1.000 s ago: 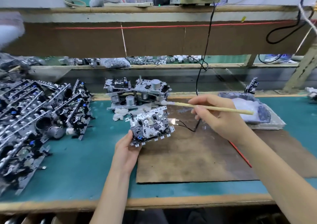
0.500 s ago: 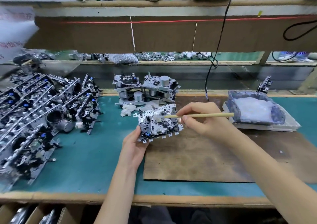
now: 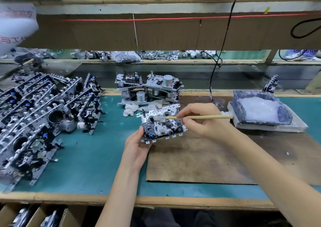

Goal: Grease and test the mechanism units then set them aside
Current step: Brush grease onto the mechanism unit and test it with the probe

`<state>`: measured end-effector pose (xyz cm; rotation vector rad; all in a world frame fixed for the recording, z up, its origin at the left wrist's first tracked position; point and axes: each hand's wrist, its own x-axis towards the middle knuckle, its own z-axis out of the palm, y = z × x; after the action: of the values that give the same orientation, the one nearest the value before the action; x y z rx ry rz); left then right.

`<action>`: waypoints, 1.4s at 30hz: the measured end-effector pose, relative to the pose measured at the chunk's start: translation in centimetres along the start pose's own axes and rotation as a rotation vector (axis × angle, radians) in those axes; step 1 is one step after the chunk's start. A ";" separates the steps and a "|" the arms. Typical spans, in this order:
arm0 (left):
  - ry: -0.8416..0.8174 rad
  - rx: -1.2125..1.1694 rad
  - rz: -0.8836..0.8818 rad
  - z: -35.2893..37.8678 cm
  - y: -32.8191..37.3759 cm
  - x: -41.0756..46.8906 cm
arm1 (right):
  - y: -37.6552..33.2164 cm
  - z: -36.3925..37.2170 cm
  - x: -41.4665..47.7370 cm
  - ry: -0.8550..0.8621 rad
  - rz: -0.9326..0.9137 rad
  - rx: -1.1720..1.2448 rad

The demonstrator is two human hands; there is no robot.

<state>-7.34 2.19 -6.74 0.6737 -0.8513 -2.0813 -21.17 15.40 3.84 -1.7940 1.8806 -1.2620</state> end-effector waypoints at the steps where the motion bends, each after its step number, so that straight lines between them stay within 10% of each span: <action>1: 0.002 0.003 -0.001 0.0 0.0 0.0 | 0.0 0.0 0.0 0.000 -0.003 -0.007; 19: -0.005 -0.036 -0.010 -0.1 -0.1 0.0 | 0.2 0.2 0.3 0.103 -0.206 -0.071; 30: -0.081 -0.046 0.020 -0.2 -0.1 0.1 | 1.5 3.0 3.3 -0.374 -0.101 -0.977; 42: -0.007 -0.062 0.032 -0.5 0.0 0.1 | 0.9 2.7 4.3 -0.364 -0.118 -0.707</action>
<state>-7.05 1.94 -7.04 0.6165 -0.7932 -2.0740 -20.79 10.25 3.21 -2.2849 2.1634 -0.2358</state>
